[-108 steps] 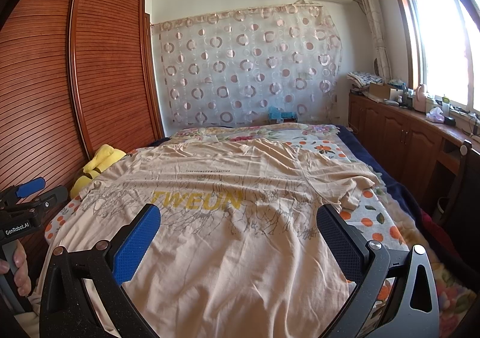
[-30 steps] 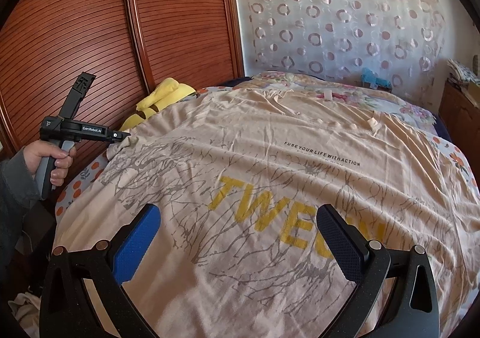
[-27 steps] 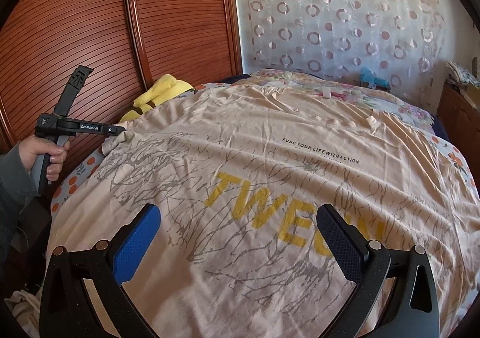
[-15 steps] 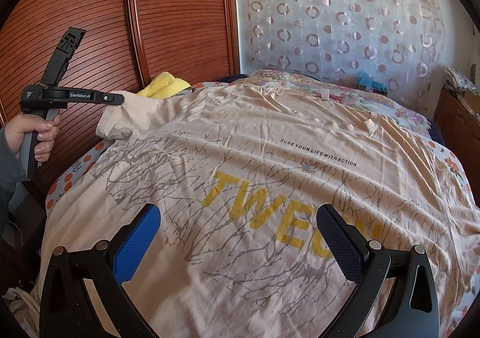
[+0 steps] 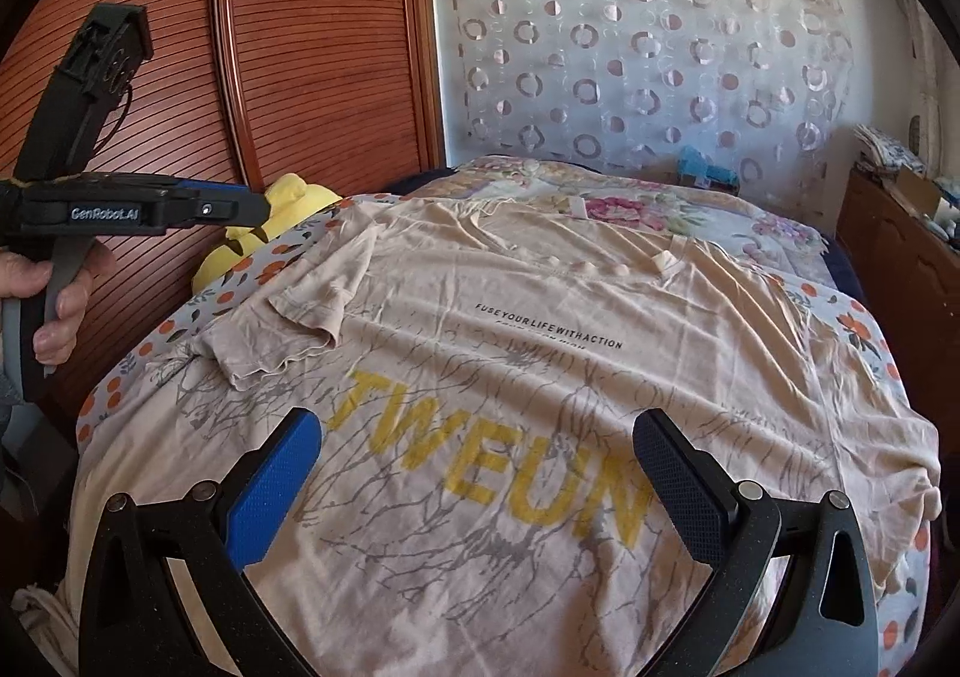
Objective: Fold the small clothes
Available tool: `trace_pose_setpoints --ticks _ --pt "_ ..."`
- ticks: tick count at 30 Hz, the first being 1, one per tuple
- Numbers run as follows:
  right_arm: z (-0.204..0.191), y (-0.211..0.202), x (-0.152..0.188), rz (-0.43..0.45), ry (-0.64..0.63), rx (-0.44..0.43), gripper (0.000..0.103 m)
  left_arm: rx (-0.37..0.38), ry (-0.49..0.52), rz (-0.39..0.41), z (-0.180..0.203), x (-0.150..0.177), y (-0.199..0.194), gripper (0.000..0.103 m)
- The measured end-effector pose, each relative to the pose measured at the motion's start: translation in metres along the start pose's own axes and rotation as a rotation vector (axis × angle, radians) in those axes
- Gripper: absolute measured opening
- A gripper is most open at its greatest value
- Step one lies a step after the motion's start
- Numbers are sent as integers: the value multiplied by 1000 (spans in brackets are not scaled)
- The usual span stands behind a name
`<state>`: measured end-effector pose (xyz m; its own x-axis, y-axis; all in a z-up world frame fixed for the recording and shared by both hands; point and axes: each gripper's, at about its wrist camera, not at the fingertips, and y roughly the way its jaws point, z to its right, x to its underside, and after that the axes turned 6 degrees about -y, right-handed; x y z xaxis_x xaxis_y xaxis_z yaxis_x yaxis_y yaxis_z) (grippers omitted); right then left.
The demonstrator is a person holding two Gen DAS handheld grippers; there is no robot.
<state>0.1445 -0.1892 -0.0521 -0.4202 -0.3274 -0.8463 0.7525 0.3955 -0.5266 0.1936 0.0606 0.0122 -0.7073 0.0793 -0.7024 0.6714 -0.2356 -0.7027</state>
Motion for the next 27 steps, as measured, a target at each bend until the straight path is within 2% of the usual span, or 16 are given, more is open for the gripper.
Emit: trace_pose_setpoints --ticks 2,3,9,11,14,18,22,27 --pt "1 2 -2 1 0 -4 103 -5 -16 -8 -6 7 2 74" --pt "1 3 -4 1 -1 -8 103 -10 -23 -14 -6 12 3 77" --pt "-2 23 -20 -31 -43 -50 103 -104 -56 -95 -45 54 21 77" --pt "-5 34 -27 -37 -61 -71 99 -121 -74 -109 -55 65 25 77" --pt "-12 51 -39 -53 -77 -105 92 -128 -108 -121 -67 75 28 77" --pt "-25 75 -59 -70 -99 -154 75 -126 -131 -131 -74 84 33 77" --pt "-47 100 -74 -93 -155 -216 58 -120 -126 -95 -75 88 32 77" --pt "-75 132 -86 -138 -227 -273 47 -124 -119 -64 -74 92 32 79"
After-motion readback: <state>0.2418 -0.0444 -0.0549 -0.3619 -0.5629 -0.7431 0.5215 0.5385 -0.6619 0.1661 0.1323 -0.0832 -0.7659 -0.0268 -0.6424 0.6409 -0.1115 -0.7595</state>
